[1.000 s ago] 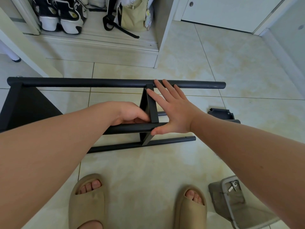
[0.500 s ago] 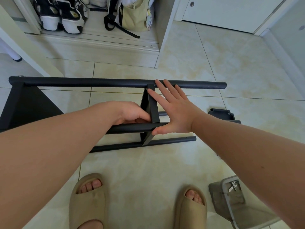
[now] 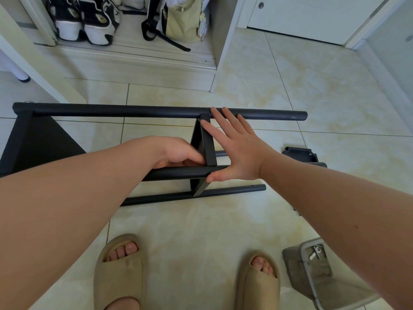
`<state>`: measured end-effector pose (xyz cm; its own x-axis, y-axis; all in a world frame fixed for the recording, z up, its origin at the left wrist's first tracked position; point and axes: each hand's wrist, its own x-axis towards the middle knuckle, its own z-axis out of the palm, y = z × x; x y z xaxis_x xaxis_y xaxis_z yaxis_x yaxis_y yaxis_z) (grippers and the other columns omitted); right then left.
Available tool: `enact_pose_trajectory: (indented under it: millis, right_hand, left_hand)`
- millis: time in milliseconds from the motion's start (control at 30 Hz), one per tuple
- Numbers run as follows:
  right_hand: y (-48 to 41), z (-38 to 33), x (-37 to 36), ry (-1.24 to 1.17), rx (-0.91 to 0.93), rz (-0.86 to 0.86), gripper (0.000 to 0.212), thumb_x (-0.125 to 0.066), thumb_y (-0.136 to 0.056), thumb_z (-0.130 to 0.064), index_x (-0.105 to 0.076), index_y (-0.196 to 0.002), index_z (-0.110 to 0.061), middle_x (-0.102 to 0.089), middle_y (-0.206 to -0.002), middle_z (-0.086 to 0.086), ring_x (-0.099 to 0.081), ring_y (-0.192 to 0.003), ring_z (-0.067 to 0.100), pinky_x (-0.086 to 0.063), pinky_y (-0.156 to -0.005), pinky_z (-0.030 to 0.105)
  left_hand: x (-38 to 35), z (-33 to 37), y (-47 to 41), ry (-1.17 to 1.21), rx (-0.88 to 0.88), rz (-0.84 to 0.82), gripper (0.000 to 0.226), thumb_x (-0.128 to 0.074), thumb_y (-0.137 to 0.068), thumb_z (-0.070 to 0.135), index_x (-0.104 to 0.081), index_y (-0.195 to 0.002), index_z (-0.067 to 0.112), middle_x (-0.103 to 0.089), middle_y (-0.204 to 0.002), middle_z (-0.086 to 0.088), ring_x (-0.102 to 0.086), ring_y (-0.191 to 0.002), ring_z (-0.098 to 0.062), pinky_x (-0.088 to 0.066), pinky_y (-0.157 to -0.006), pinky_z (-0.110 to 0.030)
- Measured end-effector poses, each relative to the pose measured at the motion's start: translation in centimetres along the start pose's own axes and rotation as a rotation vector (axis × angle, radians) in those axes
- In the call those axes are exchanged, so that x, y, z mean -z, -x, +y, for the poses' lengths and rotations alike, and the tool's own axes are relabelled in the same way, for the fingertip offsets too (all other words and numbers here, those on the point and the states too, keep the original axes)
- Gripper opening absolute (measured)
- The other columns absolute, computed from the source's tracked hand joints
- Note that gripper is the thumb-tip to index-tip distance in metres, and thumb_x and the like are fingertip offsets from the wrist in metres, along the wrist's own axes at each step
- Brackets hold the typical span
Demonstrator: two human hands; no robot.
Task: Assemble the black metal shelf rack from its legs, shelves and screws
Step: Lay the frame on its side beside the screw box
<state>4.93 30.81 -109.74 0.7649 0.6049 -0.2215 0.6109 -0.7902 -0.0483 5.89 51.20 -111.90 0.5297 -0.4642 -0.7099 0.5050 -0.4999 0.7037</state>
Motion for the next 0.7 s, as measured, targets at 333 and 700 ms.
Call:
enact_pose_trajectory:
  millis: [333, 700]
  right_hand:
    - [0.0, 0.01, 0.16, 0.004, -0.001, -0.004, 0.126, -0.031, -0.065, -0.099, 0.008, -0.162, -0.028, 0.02, -0.168, 0.006, 0.02, -0.154, 0.029, 0.008, -0.125, 0.049]
    - [-0.04, 0.0, -0.04, 0.01, -0.002, 0.002, 0.126, -0.032, -0.065, -0.099, 0.007, -0.162, -0.029, 0.019, -0.168, 0.006, 0.019, -0.154, 0.029, 0.007, -0.125, 0.05]
  left_hand:
    - [-0.18, 0.08, -0.02, -0.005, -0.004, 0.019, 0.016, -0.064, -0.092, 0.017, -0.074, -0.101, 0.008, -0.077, -0.096, -0.007, -0.071, -0.086, -0.019, -0.052, -0.082, -0.029]
    - [-0.07, -0.11, -0.27, -0.011, 0.037, -0.02, 0.019, -0.062, -0.094, 0.019, -0.073, -0.106, 0.009, -0.074, -0.099, -0.011, -0.066, -0.09, -0.022, -0.051, -0.088, -0.034]
